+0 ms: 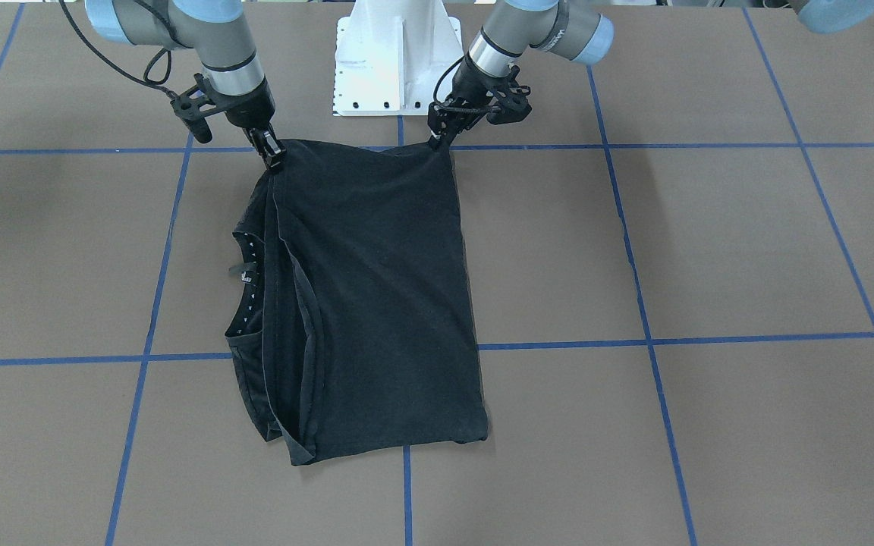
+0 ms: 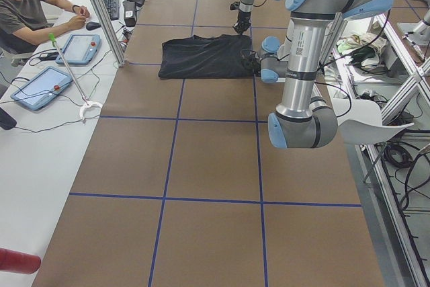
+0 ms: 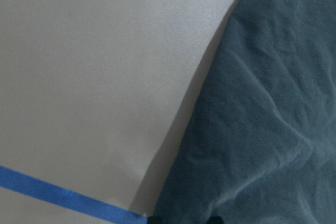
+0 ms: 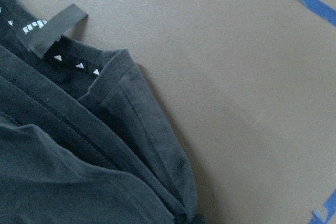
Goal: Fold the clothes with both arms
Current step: 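Grasp the shirt's near edge with both grippers and lift it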
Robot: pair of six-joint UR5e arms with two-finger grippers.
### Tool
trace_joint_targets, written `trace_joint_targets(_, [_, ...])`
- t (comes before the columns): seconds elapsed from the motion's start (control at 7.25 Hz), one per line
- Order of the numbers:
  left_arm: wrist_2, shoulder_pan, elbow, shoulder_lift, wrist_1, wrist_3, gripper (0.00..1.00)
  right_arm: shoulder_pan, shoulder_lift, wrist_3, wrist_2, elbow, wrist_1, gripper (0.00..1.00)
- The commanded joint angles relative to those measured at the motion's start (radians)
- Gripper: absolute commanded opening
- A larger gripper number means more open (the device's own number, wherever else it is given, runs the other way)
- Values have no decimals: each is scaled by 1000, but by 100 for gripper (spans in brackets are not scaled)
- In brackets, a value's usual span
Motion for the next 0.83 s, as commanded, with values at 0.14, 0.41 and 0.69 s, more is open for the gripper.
trace_joint_targets(0.14, [-2, -4, -82, 1, 56, -4, 0, 3, 0, -15, 6, 4, 0, 0])
trace_joint_targets(0.41, [-10, 0, -209, 6, 144, -52, 0, 12, -20, -13, 40, 62, 0, 0])
trace_joint_targets(0.69, [-39, -1, -353, 14, 210, -62, 0, 78, -109, -13, 121, 209, -3, 0])
